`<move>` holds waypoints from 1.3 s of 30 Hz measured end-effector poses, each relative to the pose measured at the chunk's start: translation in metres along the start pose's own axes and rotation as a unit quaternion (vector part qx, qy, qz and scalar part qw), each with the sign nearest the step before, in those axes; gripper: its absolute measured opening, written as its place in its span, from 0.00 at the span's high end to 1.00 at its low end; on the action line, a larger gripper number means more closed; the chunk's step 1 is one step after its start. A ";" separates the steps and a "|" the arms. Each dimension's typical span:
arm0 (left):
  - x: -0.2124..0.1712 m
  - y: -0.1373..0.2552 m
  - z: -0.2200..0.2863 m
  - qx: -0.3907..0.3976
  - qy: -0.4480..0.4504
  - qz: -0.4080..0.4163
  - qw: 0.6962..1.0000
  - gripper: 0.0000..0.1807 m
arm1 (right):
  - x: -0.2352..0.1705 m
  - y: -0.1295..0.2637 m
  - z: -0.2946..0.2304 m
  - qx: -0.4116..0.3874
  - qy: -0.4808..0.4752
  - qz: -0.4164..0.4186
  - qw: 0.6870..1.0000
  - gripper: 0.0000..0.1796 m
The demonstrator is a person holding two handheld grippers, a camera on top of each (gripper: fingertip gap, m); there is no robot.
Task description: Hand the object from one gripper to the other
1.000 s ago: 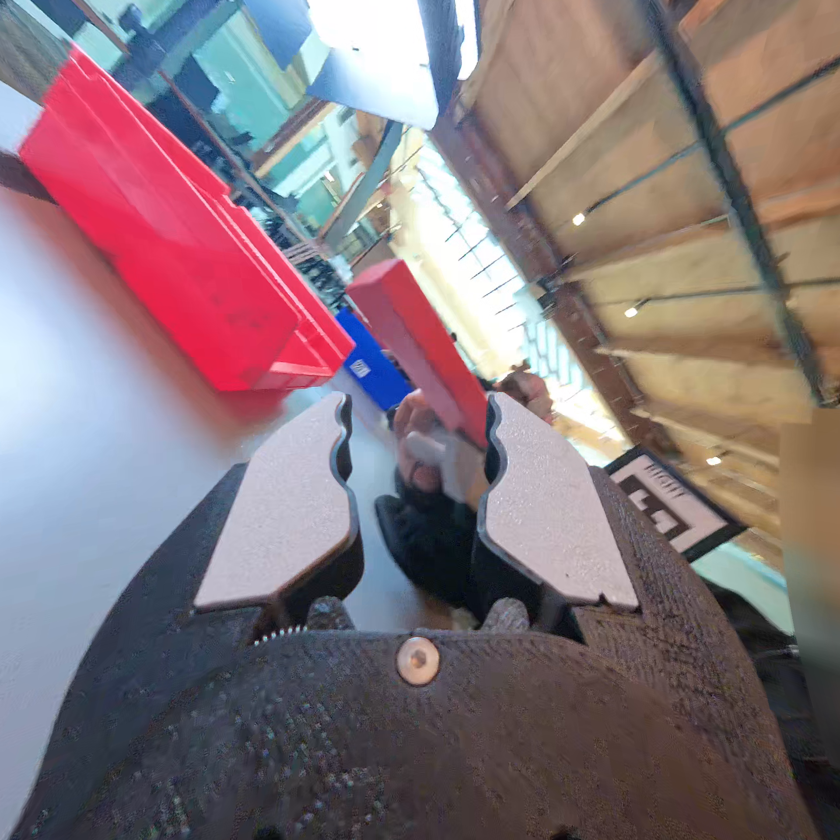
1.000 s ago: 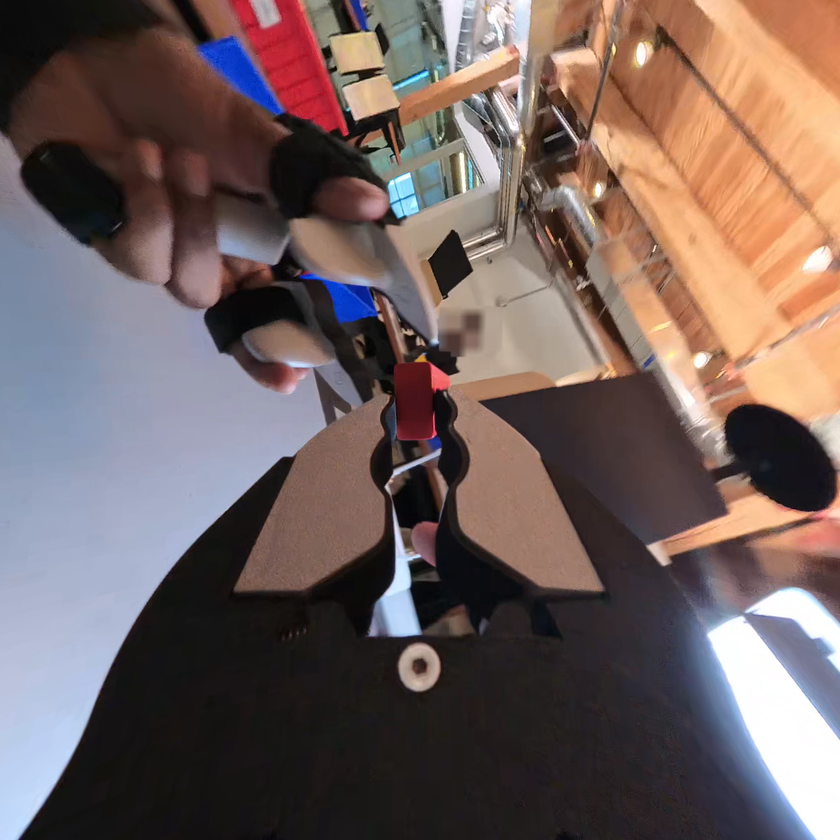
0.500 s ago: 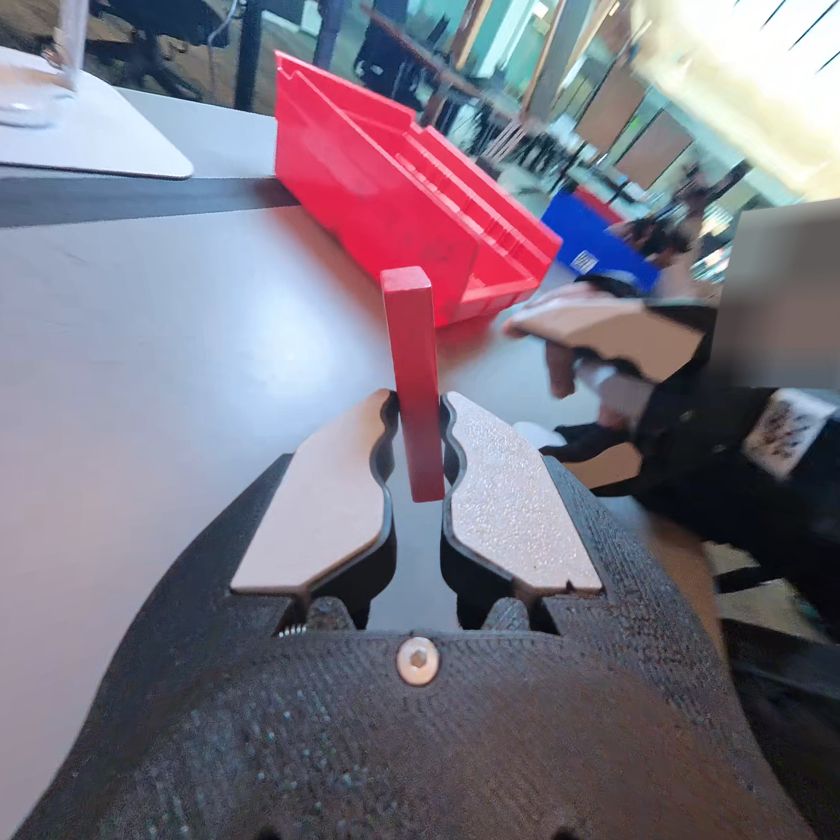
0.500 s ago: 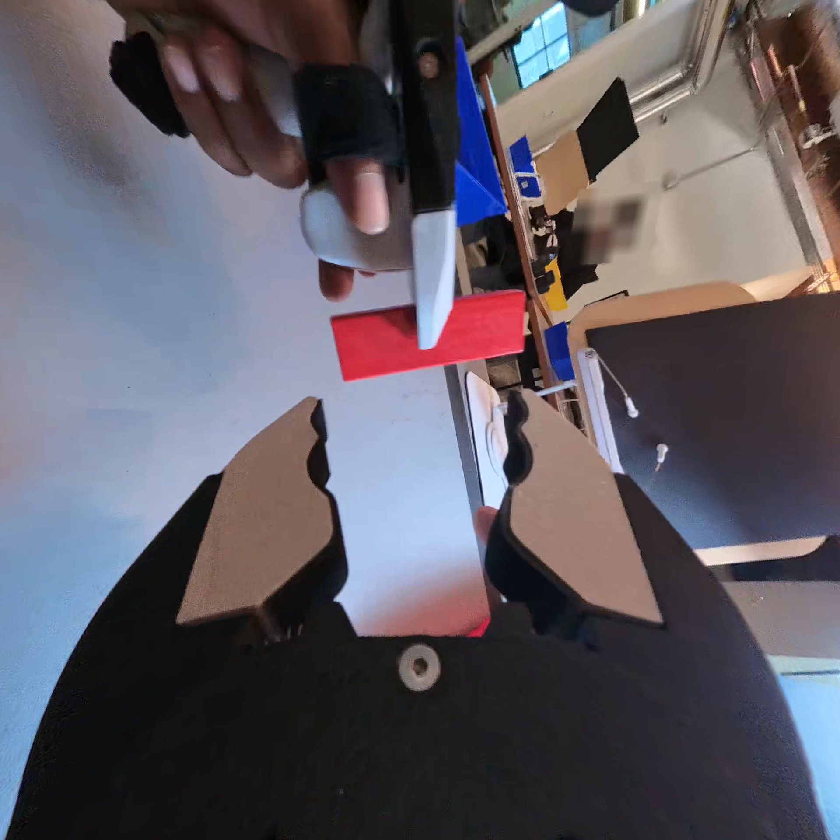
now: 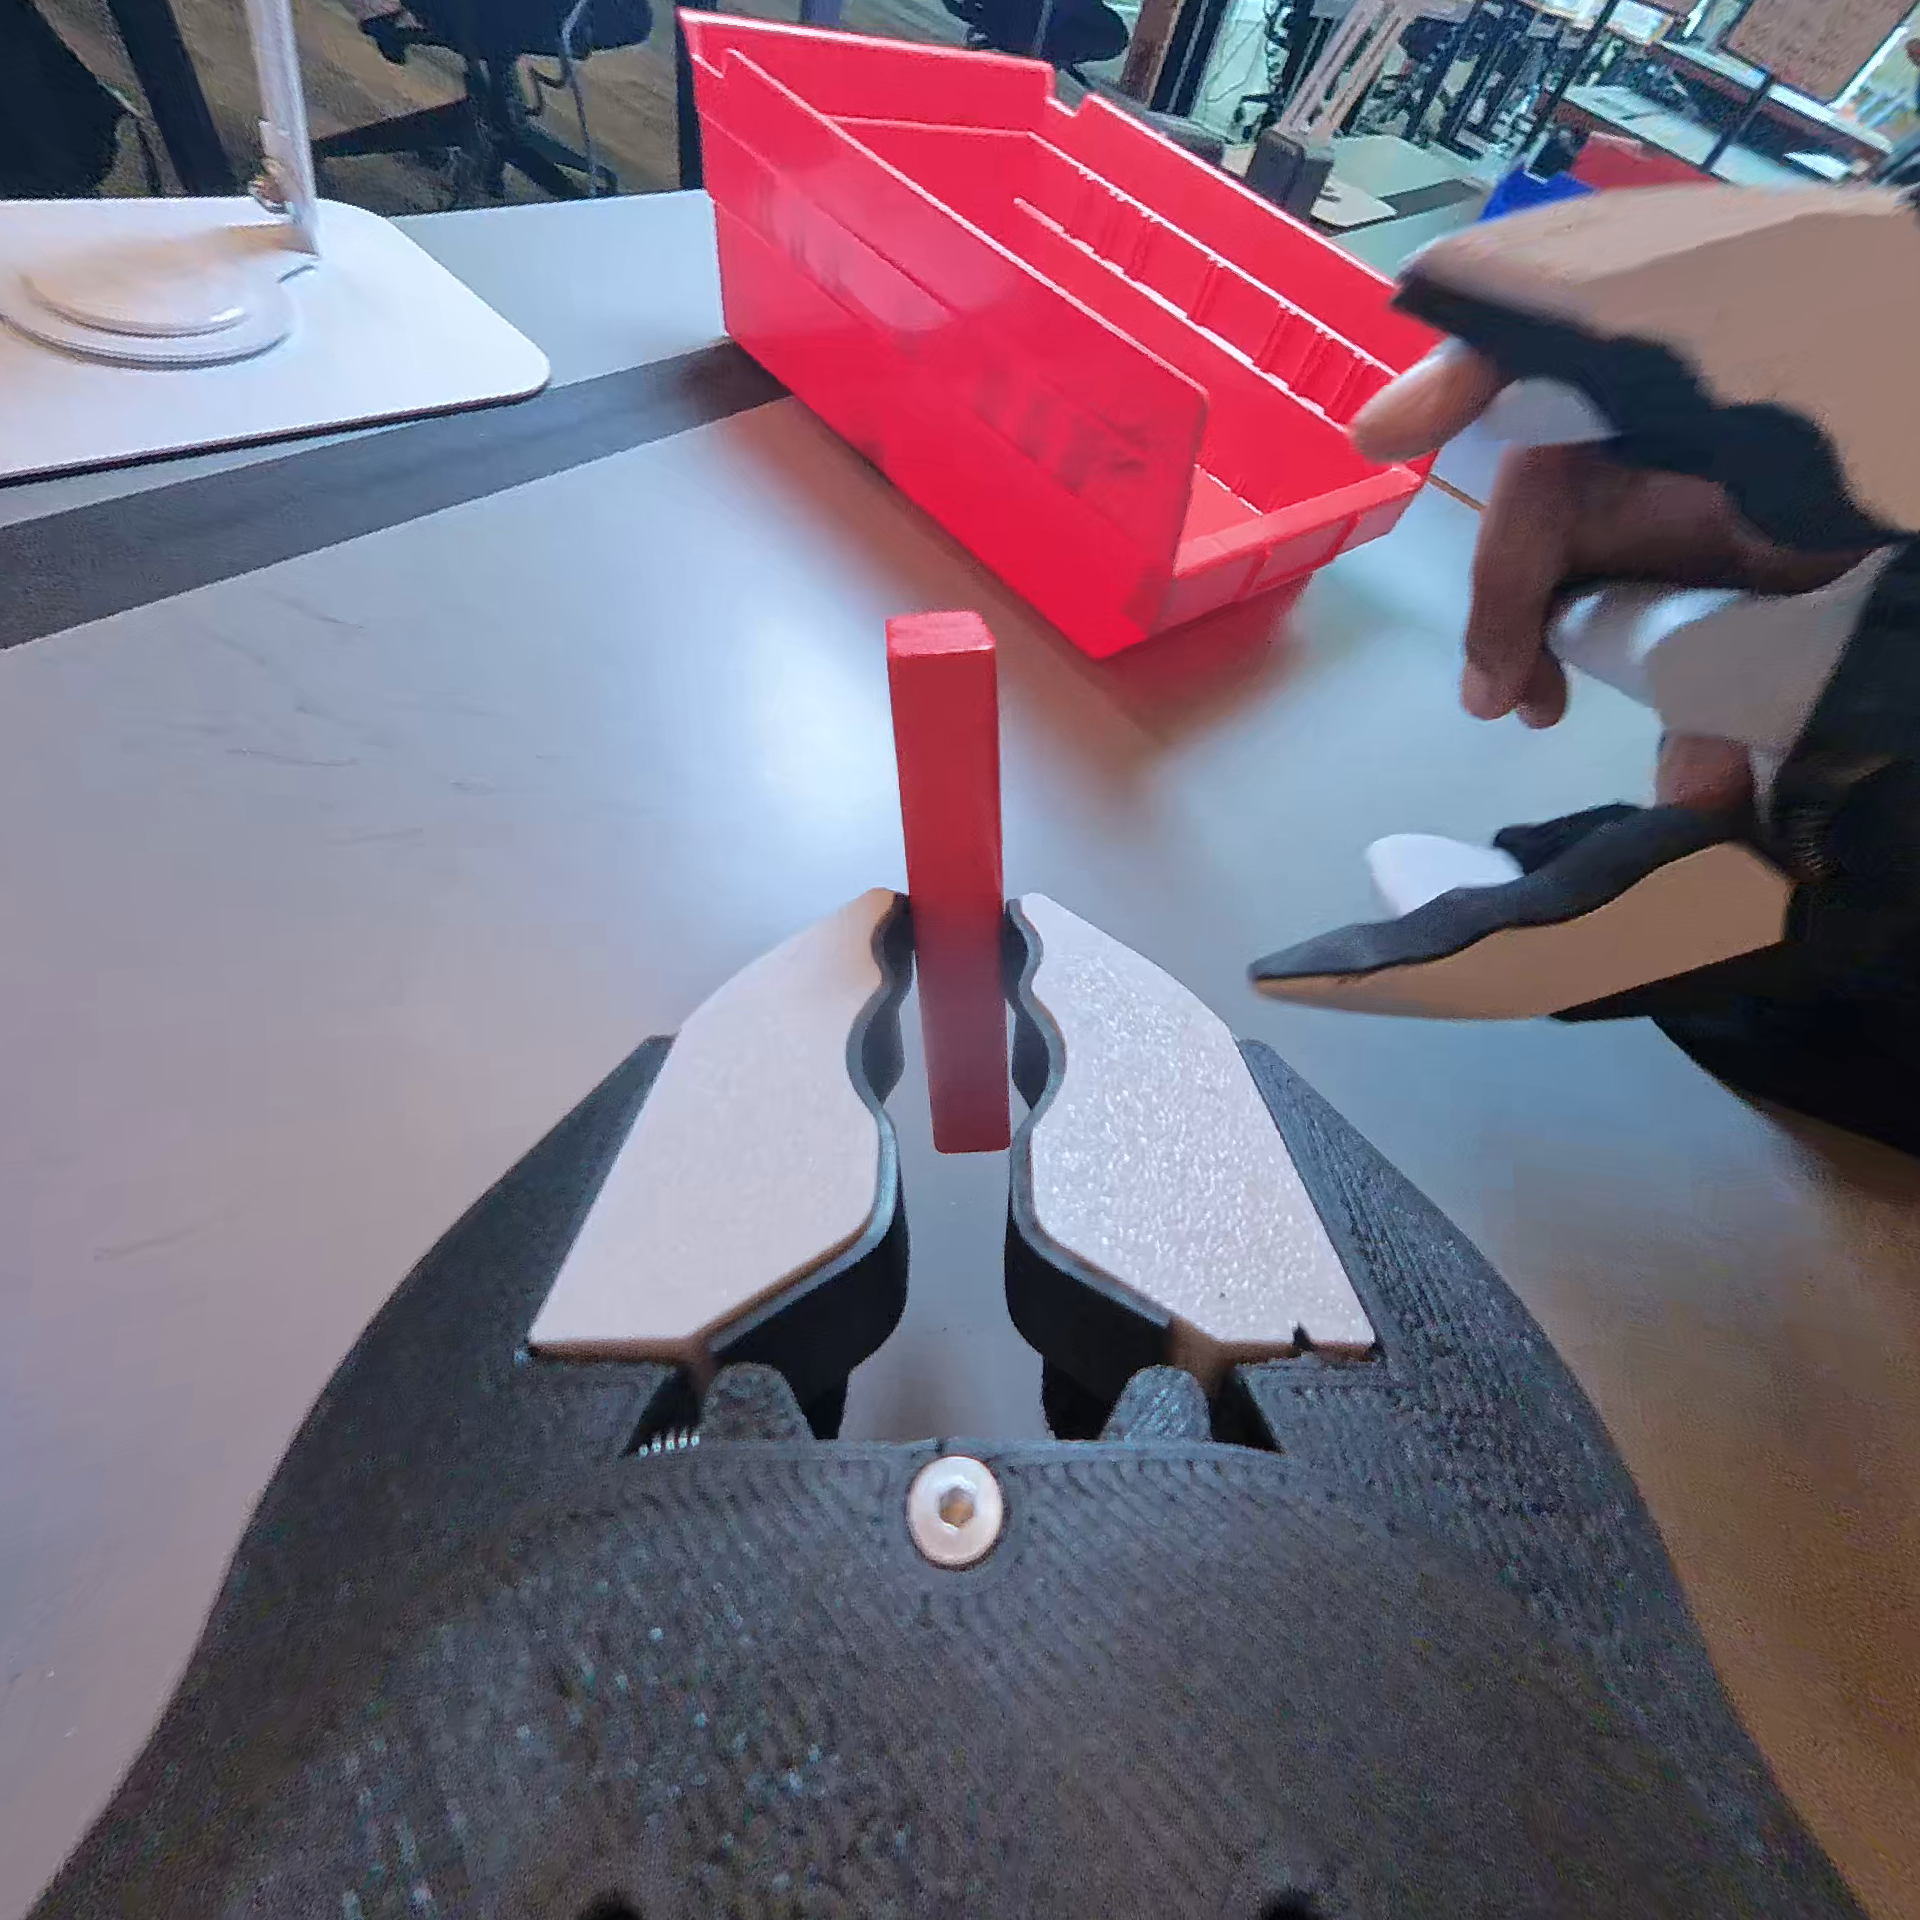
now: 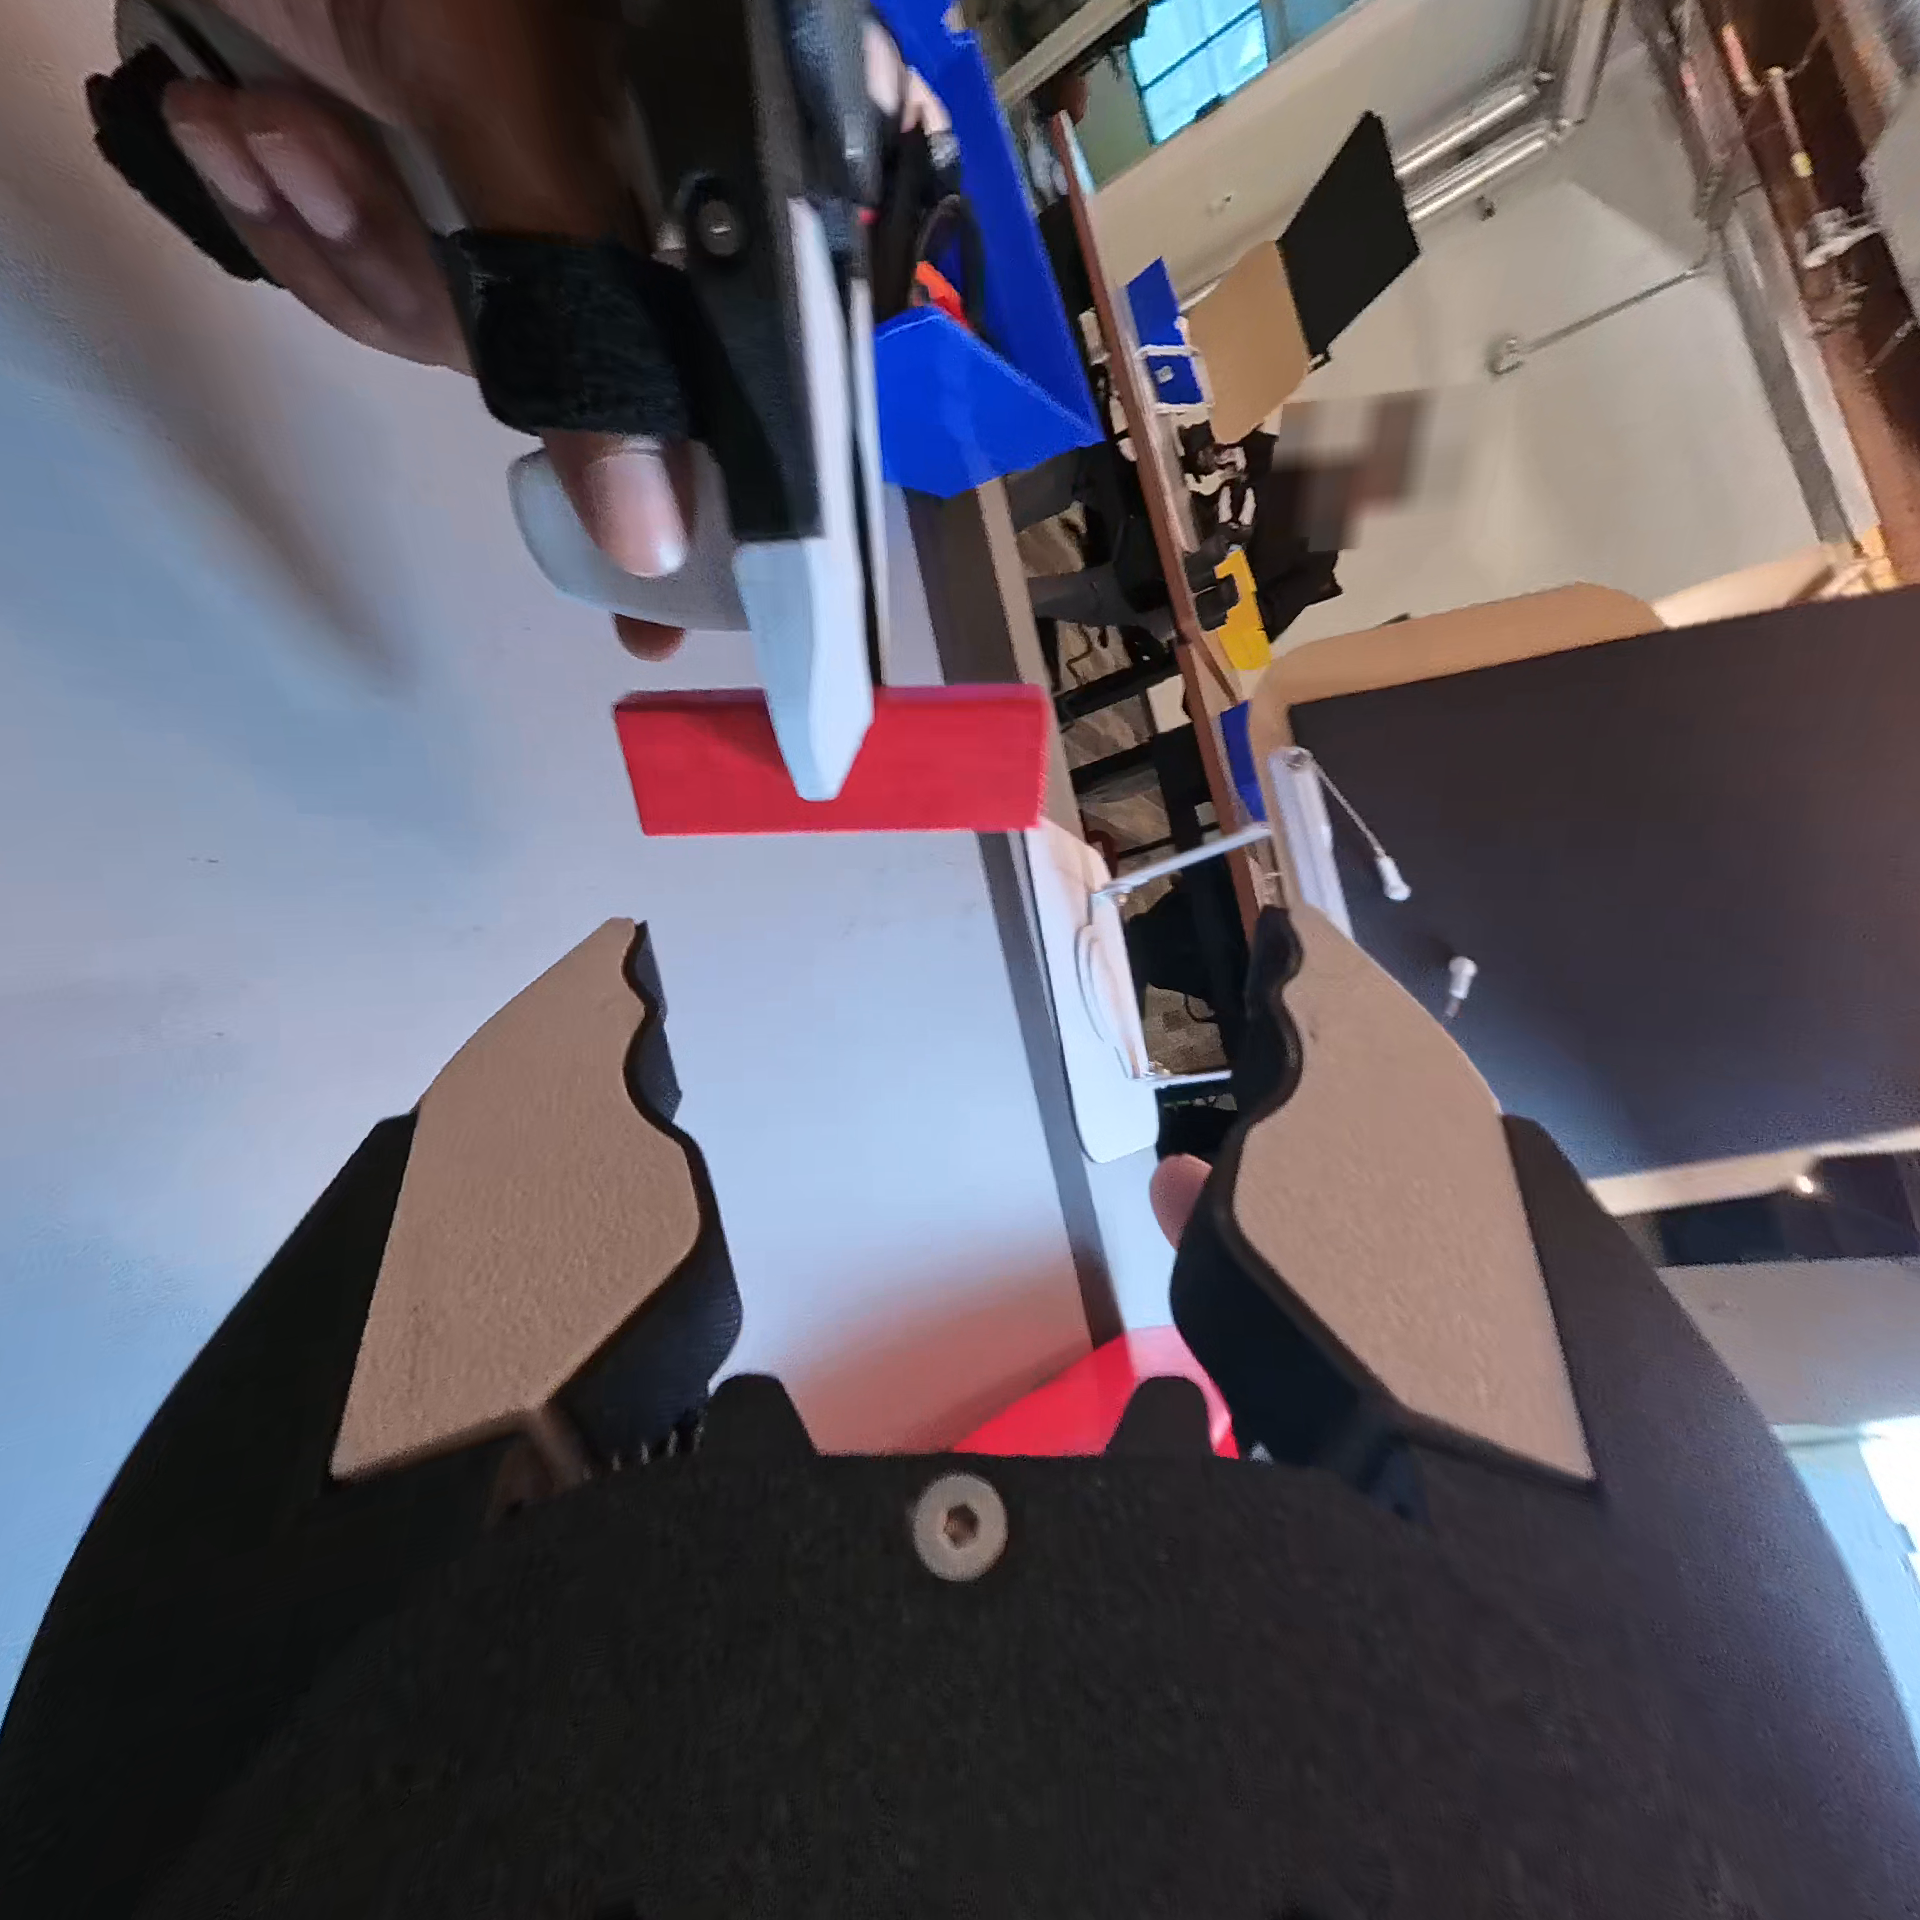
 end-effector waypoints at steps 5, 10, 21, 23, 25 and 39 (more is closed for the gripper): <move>-0.002 -0.005 0.014 -0.022 -0.009 -0.012 1.000 0.91 | 0.008 -0.023 -0.027 0.041 0.008 -0.017 0.999 0.36; -0.004 -0.008 0.021 -0.036 -0.008 -0.022 0.999 0.91 | 0.009 -0.031 -0.032 0.031 -0.002 -0.037 0.999 0.35; -0.006 -0.010 0.026 -0.048 -0.013 -0.033 0.998 0.90 | 0.004 -0.031 -0.032 0.010 0.010 -0.041 0.999 0.41; -0.006 -0.009 0.027 -0.050 -0.029 -0.017 0.998 0.90 | 0.004 -0.030 -0.030 0.005 0.010 -0.038 0.999 0.41; -0.003 -0.006 0.028 -0.056 -0.039 0.006 0.998 0.82 | 0.001 -0.027 -0.026 -0.002 -0.003 -0.033 0.999 0.41; 0.009 0.029 -0.047 -0.025 0.039 0.109 0.993 0.73 | -0.092 0.040 0.078 -0.071 -0.396 0.140 0.905 0.41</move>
Point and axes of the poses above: each gripper's, where its closed fingertips meet, y back along the fingers, x out of its top, z = x × y across the jaws, the point moved 9 cm from there along y, back along the fingers, and after that the axes turned 6 degrees about y, right-handed, at the moved point
